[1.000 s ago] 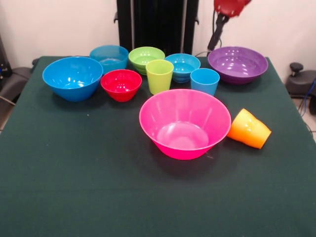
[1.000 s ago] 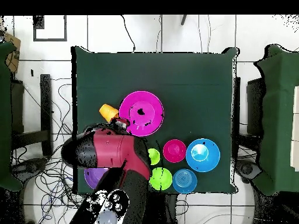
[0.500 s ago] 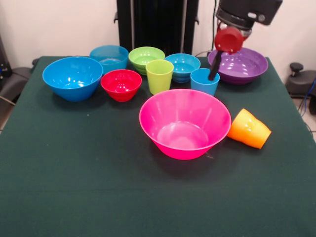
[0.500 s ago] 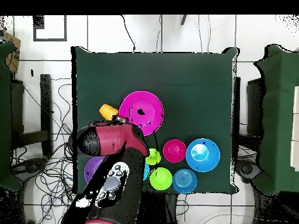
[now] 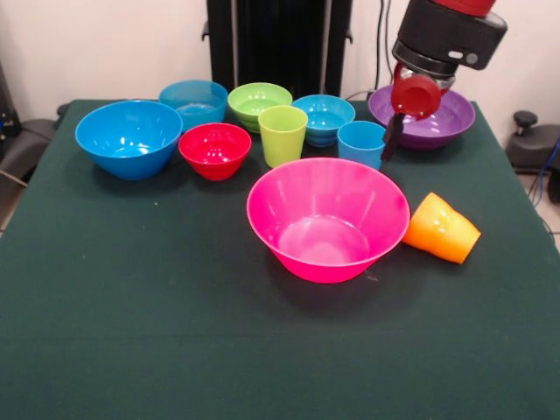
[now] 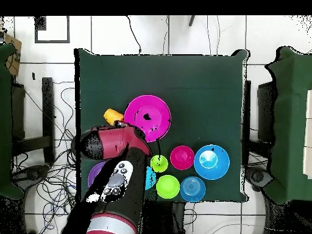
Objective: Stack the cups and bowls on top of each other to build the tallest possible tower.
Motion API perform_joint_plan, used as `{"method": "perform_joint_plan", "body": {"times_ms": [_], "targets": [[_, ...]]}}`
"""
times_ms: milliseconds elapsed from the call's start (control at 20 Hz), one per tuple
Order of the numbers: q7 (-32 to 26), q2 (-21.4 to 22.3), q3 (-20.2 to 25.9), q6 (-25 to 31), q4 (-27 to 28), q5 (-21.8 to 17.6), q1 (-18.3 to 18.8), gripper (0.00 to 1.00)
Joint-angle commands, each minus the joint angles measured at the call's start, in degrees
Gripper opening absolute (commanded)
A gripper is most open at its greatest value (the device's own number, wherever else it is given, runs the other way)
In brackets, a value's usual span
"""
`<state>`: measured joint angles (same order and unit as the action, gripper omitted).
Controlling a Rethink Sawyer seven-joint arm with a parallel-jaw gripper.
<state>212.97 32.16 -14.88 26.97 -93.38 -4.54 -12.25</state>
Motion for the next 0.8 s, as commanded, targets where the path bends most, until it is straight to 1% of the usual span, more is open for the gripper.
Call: {"method": "perform_joint_plan", "body": {"times_ms": [50, 150, 250, 350, 450, 550, 800], "targets": [[-15.7, 2.0, 11.1, -2.4, -2.1, -4.7, 4.2, 1.0], [-17.6, 4.2, 12.7, -1.2, -4.4, -5.2, 5.4, 1.0], [-18.1, 5.2, 13.8, -1.0, -5.8, -6.3, 6.2, 1.0], [-18.2, 5.6, 14.8, -1.1, -6.6, -7.4, 7.0, 1.0], [-19.3, 6.3, 17.2, -1.3, -8.0, -8.3, 8.9, 1.0], [-19.3, 7.2, 18.5, -1.1, -9.2, -9.1, 9.7, 1.0], [-17.5, 6.8, 19.2, -2.0, -9.9, -12.2, 10.3, 1.0]]}}
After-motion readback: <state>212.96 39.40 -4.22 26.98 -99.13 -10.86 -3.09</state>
